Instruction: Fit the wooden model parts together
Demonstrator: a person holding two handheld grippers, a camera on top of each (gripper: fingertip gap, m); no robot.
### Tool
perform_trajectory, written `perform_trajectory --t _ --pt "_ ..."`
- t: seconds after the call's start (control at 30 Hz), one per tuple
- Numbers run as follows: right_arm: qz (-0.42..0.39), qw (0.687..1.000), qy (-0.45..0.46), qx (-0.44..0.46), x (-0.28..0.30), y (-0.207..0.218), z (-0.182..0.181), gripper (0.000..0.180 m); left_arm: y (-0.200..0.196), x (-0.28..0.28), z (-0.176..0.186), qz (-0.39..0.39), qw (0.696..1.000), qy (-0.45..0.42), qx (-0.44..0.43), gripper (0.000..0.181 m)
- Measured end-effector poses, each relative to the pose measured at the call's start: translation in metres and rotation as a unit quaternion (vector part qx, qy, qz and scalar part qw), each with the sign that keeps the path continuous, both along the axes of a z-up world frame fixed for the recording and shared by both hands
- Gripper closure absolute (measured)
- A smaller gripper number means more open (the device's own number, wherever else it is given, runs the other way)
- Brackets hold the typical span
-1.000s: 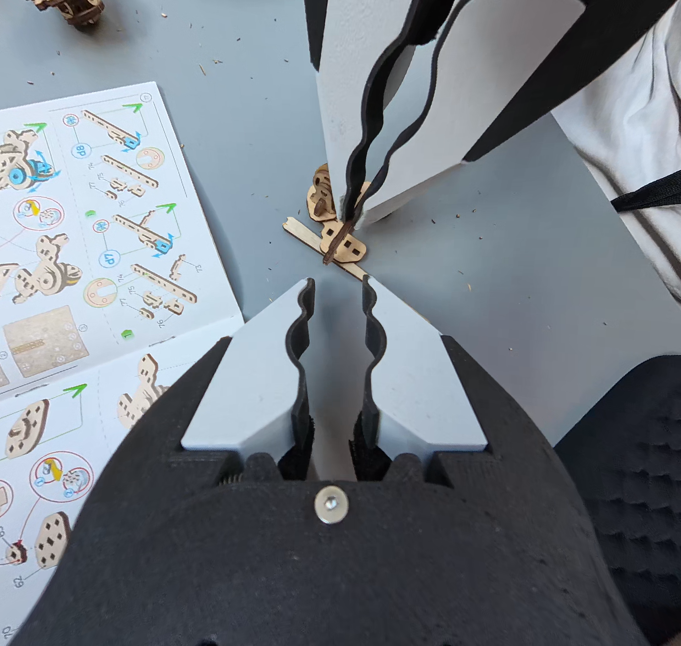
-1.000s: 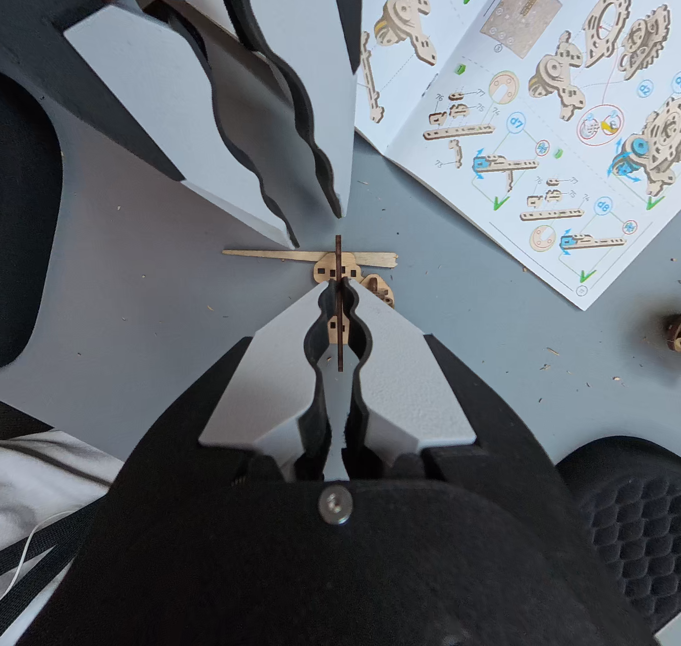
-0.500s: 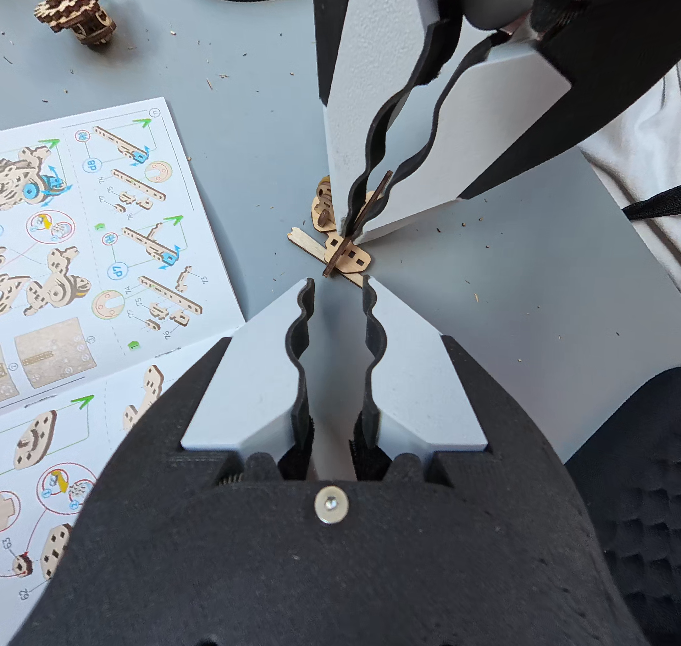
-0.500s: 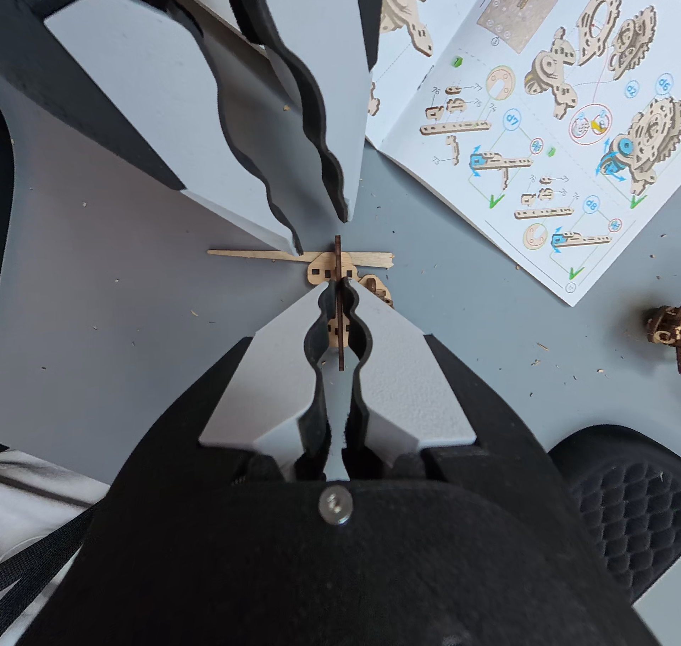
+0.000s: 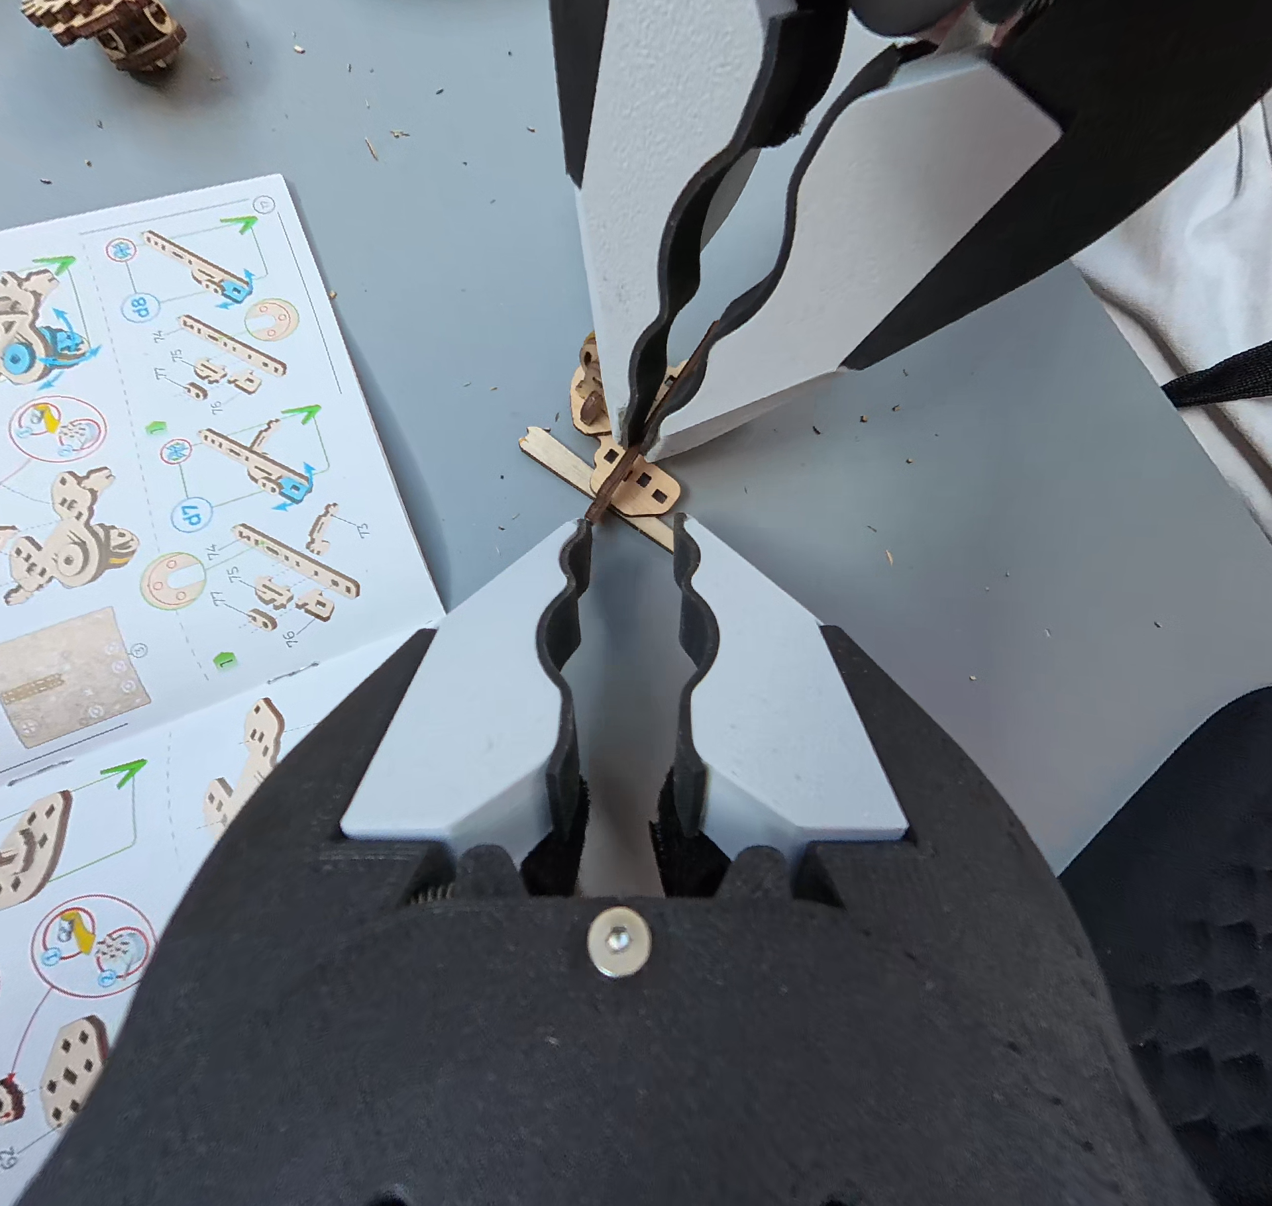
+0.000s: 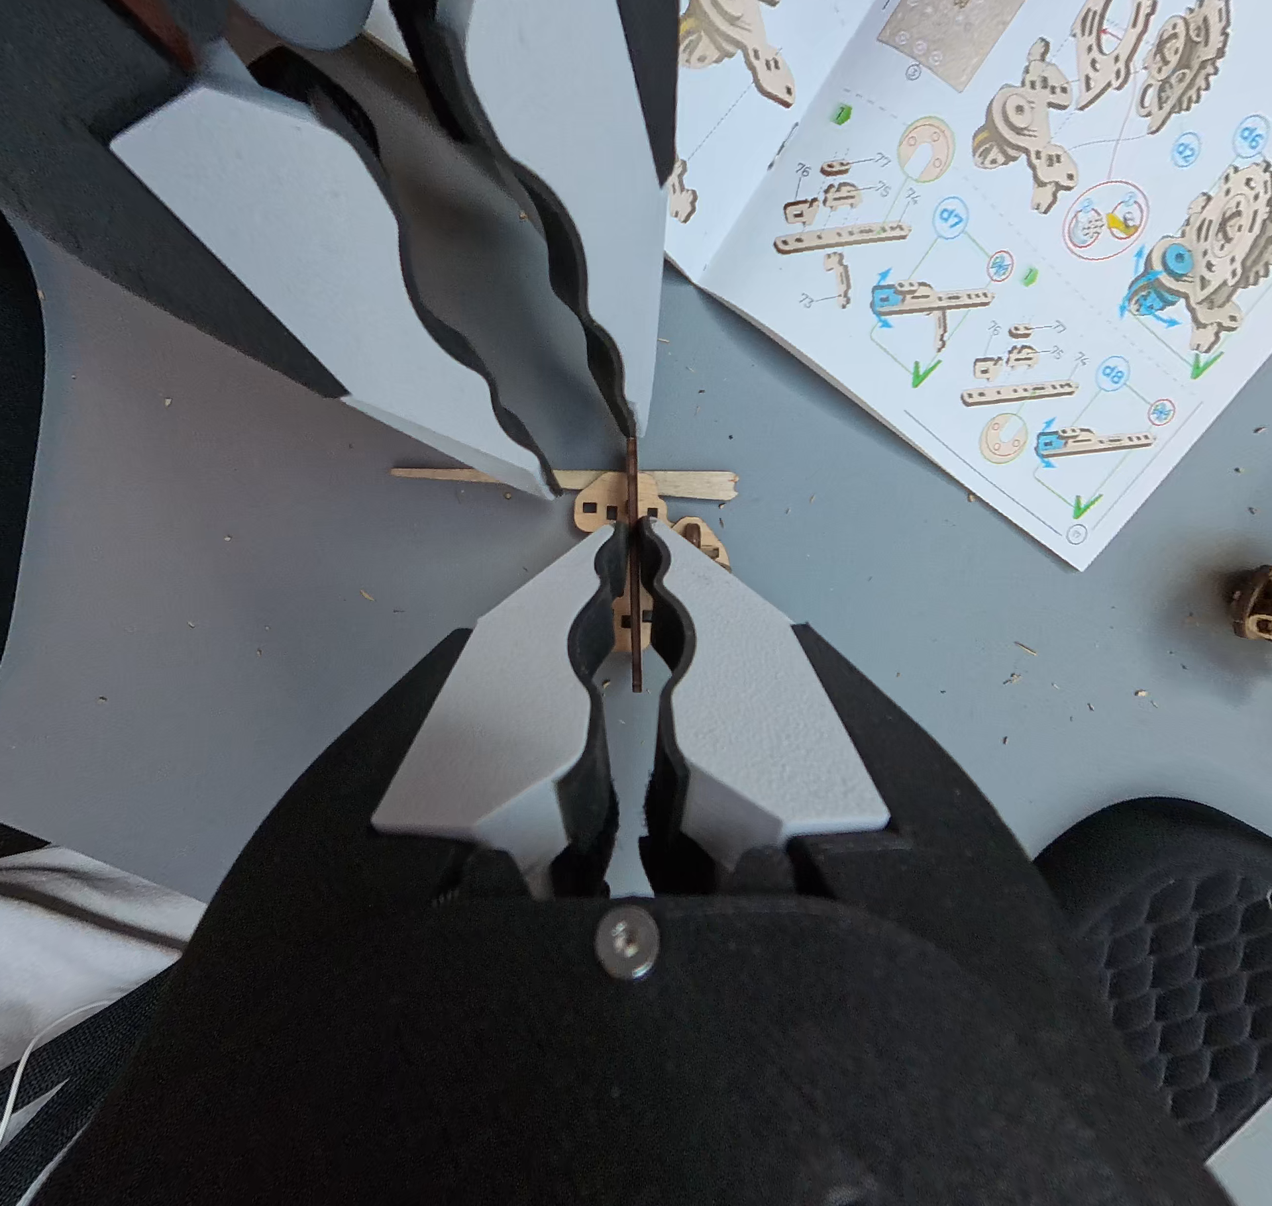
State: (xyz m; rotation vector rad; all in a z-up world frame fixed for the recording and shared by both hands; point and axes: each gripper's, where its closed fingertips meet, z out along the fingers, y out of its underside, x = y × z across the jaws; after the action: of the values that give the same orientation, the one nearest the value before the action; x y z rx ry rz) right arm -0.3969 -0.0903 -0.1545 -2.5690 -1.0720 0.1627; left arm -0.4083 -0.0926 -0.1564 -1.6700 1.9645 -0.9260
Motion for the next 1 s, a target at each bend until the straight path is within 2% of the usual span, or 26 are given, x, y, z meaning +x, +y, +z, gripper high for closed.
perform_trajectory --t 0.7,1.0 --pt "-0.029 0.999 0.008 -0.029 0.001 -0.001 -0.001 0.178 0.003 0.003 -0.004 0.016 1.0 0.014 0.005 0.163" --pt "-0.026 0.999 0.001 -0.025 0.0 -0.002 -0.001 0.178 0.013 -0.002 0.002 0.033 0.999 -0.01 0.005 0.164"
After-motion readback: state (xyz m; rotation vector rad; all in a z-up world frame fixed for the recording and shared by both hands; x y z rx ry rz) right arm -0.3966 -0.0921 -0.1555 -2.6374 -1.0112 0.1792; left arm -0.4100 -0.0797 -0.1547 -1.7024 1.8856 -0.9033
